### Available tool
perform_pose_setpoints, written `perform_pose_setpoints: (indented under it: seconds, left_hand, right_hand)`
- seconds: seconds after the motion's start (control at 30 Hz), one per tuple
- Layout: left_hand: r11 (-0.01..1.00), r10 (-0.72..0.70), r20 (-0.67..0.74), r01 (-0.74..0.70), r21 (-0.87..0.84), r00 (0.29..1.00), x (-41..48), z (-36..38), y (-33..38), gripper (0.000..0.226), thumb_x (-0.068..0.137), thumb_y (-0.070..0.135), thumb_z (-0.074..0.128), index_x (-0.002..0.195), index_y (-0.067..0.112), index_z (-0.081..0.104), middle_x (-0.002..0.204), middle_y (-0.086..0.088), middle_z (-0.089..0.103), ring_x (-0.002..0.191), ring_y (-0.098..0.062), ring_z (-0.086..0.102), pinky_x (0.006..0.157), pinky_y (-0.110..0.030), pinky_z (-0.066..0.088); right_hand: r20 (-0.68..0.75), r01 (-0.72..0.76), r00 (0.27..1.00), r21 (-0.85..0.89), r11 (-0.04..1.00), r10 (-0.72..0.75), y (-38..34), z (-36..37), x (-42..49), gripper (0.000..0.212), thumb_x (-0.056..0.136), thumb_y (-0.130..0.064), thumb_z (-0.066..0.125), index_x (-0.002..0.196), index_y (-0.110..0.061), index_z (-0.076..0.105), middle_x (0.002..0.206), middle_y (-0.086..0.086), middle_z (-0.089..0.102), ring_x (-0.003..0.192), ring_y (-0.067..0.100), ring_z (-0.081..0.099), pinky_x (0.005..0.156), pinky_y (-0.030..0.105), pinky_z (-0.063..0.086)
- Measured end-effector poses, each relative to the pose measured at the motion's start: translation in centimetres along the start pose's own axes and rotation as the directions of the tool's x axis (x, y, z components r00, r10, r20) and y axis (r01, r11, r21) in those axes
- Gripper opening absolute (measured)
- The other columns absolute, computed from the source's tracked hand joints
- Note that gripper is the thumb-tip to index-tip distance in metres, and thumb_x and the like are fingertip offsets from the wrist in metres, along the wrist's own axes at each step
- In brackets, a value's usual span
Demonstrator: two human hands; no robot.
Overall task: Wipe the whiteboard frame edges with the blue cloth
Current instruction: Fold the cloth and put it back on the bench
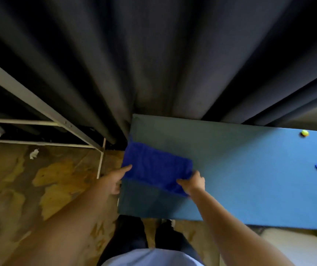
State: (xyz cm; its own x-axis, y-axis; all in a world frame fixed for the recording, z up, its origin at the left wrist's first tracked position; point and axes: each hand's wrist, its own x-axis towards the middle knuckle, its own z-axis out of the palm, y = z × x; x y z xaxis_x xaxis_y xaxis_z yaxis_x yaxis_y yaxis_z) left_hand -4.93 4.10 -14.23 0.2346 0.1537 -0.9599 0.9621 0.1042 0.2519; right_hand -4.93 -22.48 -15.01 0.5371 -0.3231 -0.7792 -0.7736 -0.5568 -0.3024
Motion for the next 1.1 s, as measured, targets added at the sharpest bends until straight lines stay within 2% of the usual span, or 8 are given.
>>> perform_pose_setpoints:
  seconds: [0.13,0.33,0.47,0.63,0.8,0.9,1.0,1.1]
  left_hand:
    - [0.978,0.101,-0.130,-0.122,-0.168,0.986,2.0,-0.2,-1.2,0.029,0.095,0.011,0.058,0.122,0.004,0.056,0.131,-0.021,0.057,0.113,-0.033,0.057,0.087,-0.039,0.046]
    - [0.845,0.271,-0.219,-0.340,-0.413,0.937,-1.1,-3.0,4.6,0.030,0.086,-0.004,0.064,0.114,0.004,0.060,0.103,-0.013,0.066,0.085,-0.019,0.064,0.074,-0.029,0.056]
    - [0.662,0.744,-0.147,-0.748,0.038,0.651,-7.4,1.7,7.4,0.027,0.070,-0.008,0.077,0.084,0.011,0.065,0.071,-0.003,0.067,0.056,-0.005,0.062,0.061,-0.021,0.053]
    - [0.292,0.943,0.062,-0.900,0.324,0.328,-10.5,6.0,6.5,0.029,0.071,-0.005,0.071,0.077,0.022,0.060,0.070,0.001,0.065,0.061,-0.010,0.061,0.062,-0.022,0.052]
    - [0.599,0.744,-0.283,-0.792,-0.121,0.606,-10.5,-0.1,9.1,0.030,0.078,-0.012,0.068,0.074,0.015,0.056,0.071,-0.012,0.062,0.049,-0.011,0.060,0.053,-0.023,0.053]
    - [0.607,0.641,-0.389,-0.747,-0.271,0.662,-11.4,-3.2,10.0,0.025,0.081,-0.009,0.065,0.077,0.014,0.056,0.073,-0.011,0.061,0.059,-0.016,0.063,0.050,-0.018,0.054]
    - [0.541,0.700,-0.425,-0.815,-0.207,0.573,-12.9,-2.9,10.3,0.028,0.081,-0.008,0.065,0.077,0.018,0.054,0.074,-0.011,0.061,0.073,-0.025,0.063,0.063,-0.029,0.056]
    - [0.348,0.898,-0.306,-0.936,0.057,0.315,-15.4,0.2,10.4,0.036,0.074,-0.008,0.069,0.074,0.024,0.053,0.075,-0.007,0.063,0.069,-0.019,0.061,0.068,-0.032,0.053]
  right_hand:
    - [-0.056,-0.091,0.993,0.259,0.962,0.109,0.9,2.6,-0.7,0.048,0.076,-0.012,0.073,0.114,-0.015,0.046,0.108,0.016,0.056,0.087,0.037,0.062,0.073,0.048,0.058]
    - [0.123,-0.166,0.986,0.693,0.701,0.112,-2.0,-2.5,-1.1,0.016,0.080,-0.001,0.074,0.087,-0.003,0.059,0.072,0.011,0.058,0.053,0.018,0.051,0.039,0.022,0.048]
    - [0.090,0.059,0.975,0.782,0.621,-0.205,-8.1,-3.2,-5.1,0.014,0.089,0.006,0.061,0.084,-0.007,0.060,0.076,0.009,0.063,0.058,0.013,0.062,0.044,0.021,0.052]
    - [-0.129,0.472,0.861,0.563,0.678,-0.492,-11.5,-2.5,-7.9,0.020,0.088,0.004,0.061,0.079,-0.014,0.062,0.078,0.010,0.066,0.062,0.020,0.058,0.054,0.029,0.048]
    - [-0.314,0.505,0.861,0.443,0.741,-0.400,-8.8,-6.9,-6.4,0.023,0.084,-0.004,0.071,0.073,-0.023,0.067,0.069,0.002,0.068,0.050,0.010,0.055,0.051,0.026,0.047]
    - [-0.397,0.475,0.870,0.517,0.712,-0.293,-8.1,-9.1,-5.8,0.020,0.083,-0.005,0.073,0.073,-0.020,0.066,0.065,0.000,0.066,0.043,0.008,0.052,0.047,0.022,0.044]
    - [-0.490,0.547,0.814,0.462,0.698,-0.313,-9.5,-9.4,-7.1,0.018,0.080,-0.011,0.076,0.072,-0.024,0.066,0.069,-0.005,0.068,0.061,0.012,0.061,0.064,0.027,0.048]
    - [-0.467,0.686,0.720,0.367,0.628,-0.513,-12.5,-8.9,-9.9,0.021,0.079,-0.010,0.077,0.074,-0.027,0.065,0.070,-0.007,0.067,0.064,0.011,0.063,0.068,0.031,0.054]
